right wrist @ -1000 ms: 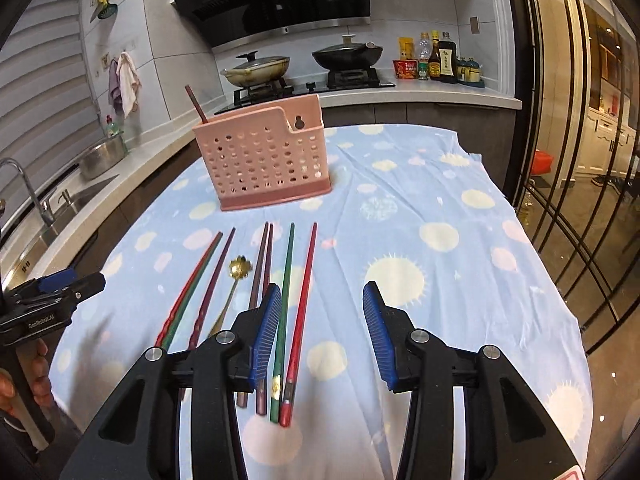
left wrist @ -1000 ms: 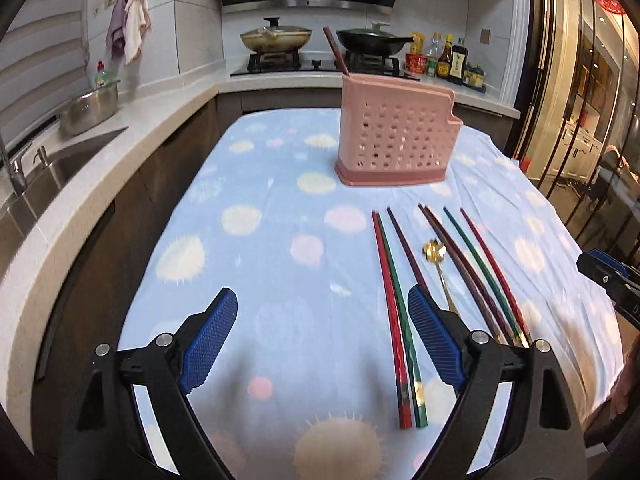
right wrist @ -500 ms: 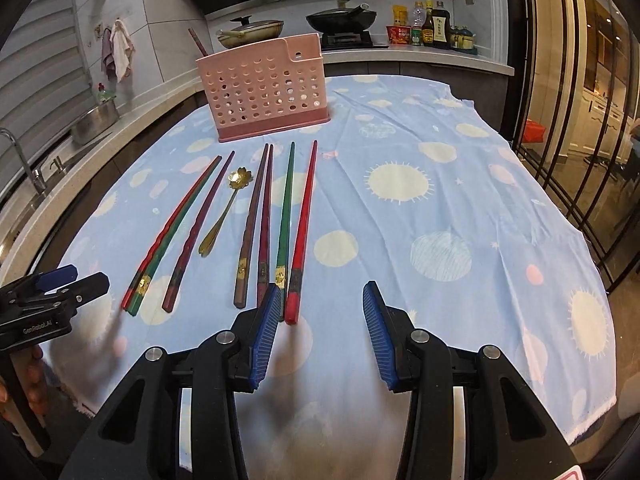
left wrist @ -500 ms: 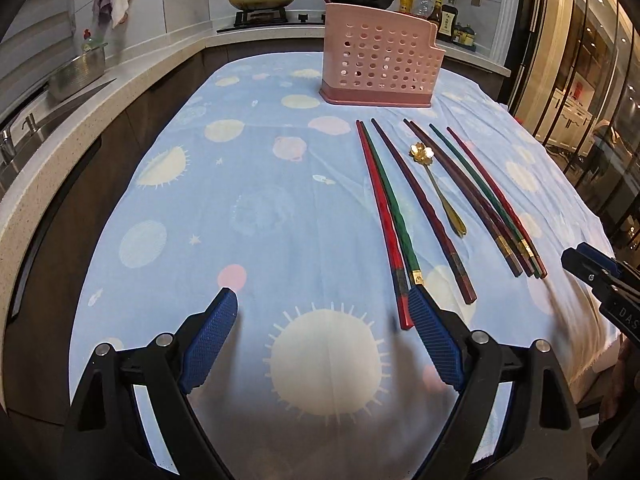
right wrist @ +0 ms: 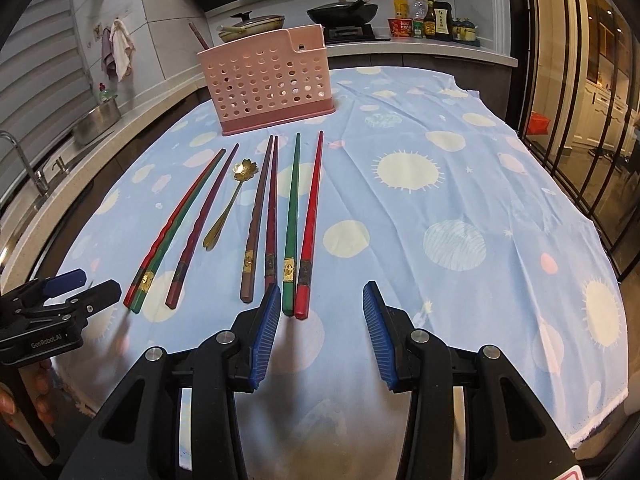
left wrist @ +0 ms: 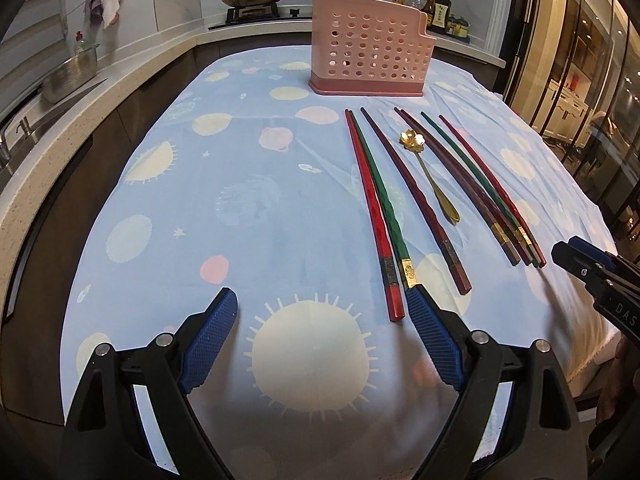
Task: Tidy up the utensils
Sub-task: 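Move both open grippers back down to the remaining chopsticks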
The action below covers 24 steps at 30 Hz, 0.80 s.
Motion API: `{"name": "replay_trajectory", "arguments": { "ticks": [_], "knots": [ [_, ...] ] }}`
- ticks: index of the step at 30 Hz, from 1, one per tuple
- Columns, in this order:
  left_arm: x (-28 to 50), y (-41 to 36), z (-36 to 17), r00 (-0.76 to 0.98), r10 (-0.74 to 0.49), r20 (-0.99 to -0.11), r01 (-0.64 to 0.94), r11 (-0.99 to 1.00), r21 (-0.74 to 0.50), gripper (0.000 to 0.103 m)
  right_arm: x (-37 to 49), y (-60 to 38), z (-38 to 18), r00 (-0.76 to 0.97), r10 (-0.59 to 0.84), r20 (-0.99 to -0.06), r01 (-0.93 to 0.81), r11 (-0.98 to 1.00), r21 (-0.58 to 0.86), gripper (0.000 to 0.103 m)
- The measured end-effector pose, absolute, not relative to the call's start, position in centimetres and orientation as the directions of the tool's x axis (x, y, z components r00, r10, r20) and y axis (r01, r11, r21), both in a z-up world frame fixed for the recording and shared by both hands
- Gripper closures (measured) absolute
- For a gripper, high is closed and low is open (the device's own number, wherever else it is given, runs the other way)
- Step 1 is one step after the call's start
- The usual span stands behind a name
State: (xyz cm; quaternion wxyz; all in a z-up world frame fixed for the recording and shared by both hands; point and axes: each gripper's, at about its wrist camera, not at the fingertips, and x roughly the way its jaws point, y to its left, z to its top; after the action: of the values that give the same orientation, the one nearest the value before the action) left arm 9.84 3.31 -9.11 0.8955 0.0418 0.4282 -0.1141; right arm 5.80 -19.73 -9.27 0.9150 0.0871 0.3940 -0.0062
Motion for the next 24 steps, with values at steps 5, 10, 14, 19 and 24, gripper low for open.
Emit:
{"name": "replay_trajectory", "arguments": {
  "ticks": [5, 10, 14, 19, 24],
  "knots": [
    [10.0, 3.2, -9.2, 0.604, -0.165, -0.780, 0.240, 0.971, -0.020, 0.020, 6.3, -19.8, -9.3, 0.694, 0.052, -0.718, 0.085, 0.985, 0.152, 0.061],
    [10.1, 3.3, -9.3, 0.603, -0.161, -0.781, 0.235, 0.972, -0.019, 0.020, 6.8, -19.9, -9.6, 0.691, 0.049, -0.721, 0.091, 0.984, 0.154, 0.061],
    [10.1, 3.3, -9.4, 0.600, -0.161, -0.784, 0.234, 0.972, -0.021, 0.020, 7.2, -20.0, -9.6, 0.693, 0.045, -0.719, 0.098, 0.983, 0.156, 0.061],
    [10.3, 3.2, -9.7, 0.597, -0.159, -0.787, 0.236, 0.972, -0.018, 0.020, 7.6, -19.9, -9.8, 0.692, 0.041, -0.721, 0.100, 0.983, 0.152, 0.061],
    [10.5, 3.1, -10.0, 0.594, -0.156, -0.789, 0.232, 0.973, -0.018, 0.020, 7.8, -19.9, -10.0, 0.691, 0.040, -0.722, 0.099, 0.984, 0.150, 0.061]
  ]
}}
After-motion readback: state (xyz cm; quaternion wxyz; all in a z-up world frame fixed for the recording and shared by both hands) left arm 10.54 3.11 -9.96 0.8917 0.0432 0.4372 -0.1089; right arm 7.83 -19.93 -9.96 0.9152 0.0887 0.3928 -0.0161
